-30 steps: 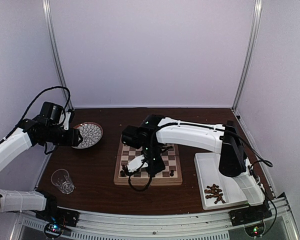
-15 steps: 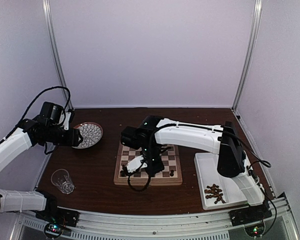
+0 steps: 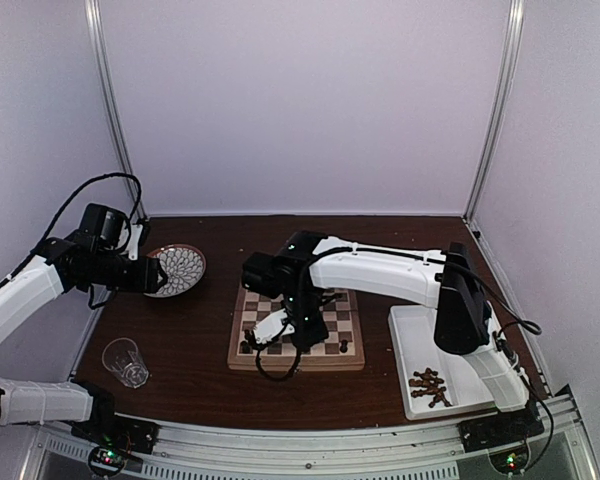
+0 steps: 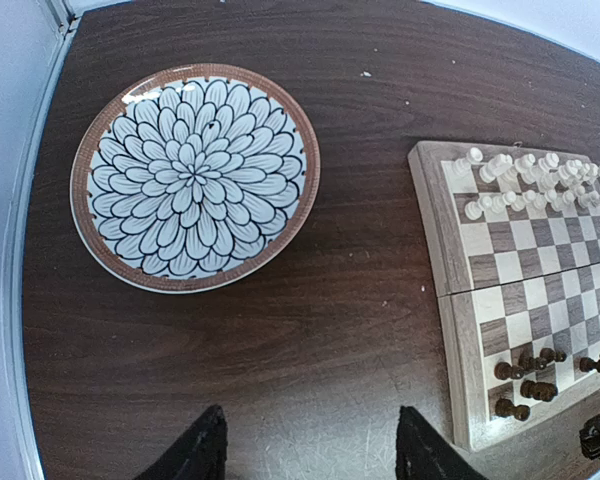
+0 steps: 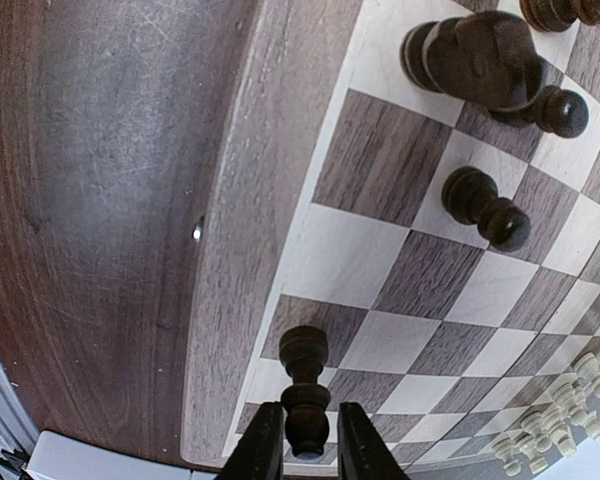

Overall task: Set up the chess pieces on the board
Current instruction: Place the bishop on f8.

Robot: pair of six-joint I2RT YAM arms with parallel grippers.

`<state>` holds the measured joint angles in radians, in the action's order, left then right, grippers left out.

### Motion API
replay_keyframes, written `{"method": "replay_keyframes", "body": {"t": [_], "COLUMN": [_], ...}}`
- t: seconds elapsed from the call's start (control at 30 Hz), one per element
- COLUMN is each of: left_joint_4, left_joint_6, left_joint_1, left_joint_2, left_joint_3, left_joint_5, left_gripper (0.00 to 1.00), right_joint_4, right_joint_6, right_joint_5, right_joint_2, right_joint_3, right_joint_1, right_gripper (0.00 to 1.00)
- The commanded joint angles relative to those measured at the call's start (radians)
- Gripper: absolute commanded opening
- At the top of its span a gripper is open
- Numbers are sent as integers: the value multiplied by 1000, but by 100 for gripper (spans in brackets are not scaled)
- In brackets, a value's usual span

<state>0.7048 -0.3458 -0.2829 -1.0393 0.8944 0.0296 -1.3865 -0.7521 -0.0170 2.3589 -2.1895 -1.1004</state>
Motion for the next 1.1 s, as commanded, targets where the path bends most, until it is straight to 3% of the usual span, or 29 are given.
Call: {"method": "replay_keyframes", "body": {"t": [0.0,0.23,1.07], "left_joint_4": [-36,-35,-37], "left_joint_6": [13,13,14], "left_joint_1": [10,10,11], "left_joint_2": [6,7,-1], "left_joint_3": [-6,-8,-7], "left_joint_5": [16,20,36], "left_gripper": [58,58,58], "right_joint_4": [1,-1,-10], "right_joint_6": [16,21,19], "right_joint_5": [3,14,22], "right_joint_2": [-2,10,25], "right_joint_3": [-29,-40,-36], "right_joint_1": [-5,-5,-4], "right_gripper": [22,13,13]}}
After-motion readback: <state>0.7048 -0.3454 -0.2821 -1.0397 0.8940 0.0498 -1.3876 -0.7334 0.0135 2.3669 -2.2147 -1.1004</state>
